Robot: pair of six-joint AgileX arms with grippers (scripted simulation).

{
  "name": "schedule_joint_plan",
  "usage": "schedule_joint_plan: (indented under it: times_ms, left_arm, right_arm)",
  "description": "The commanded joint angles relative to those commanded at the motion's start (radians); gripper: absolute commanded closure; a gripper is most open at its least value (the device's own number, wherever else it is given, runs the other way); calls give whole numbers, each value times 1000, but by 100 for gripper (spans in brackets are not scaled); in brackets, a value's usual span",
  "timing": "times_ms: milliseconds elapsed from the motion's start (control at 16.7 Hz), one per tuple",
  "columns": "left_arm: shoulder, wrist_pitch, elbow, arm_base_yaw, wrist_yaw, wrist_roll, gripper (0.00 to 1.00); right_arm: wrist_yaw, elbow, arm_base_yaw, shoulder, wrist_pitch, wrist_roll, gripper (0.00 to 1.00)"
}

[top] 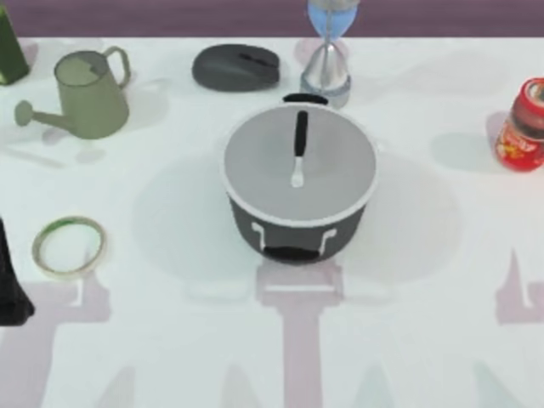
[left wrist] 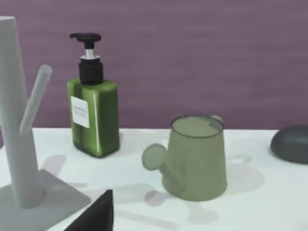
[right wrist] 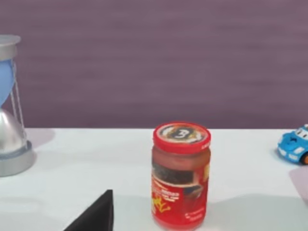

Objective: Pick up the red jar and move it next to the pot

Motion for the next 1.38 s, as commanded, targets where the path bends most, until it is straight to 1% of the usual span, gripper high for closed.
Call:
schedule_joint_plan:
  times_ms: [180,300,480,660,840,960,1380]
  left_arm:
    - [0,0,0,0,0,0,0]
    - [0,0,0,0,0,0,0]
    - [0,0,0,0,0,0,0]
    - [0,0,0,0,0,0,0]
    - [0,0,0,0,0,0,0]
    - [0,0,0,0,0,0,0]
    - [0,0,0,0,0,0,0]
  right_arm:
    - [1,5,-1,9,-9,0,0]
    - [6,35,-7,56,-56,-3,0]
    - [18,140,-24,206,-196,-9,0]
    - [31,319,-45,423,-380,-18,0]
    - [41,569,-63,681,-568,-31,0]
    - [43,773,-72,863,-681,-41,0]
    - [30,1612,-82,1505,-983,-89,0]
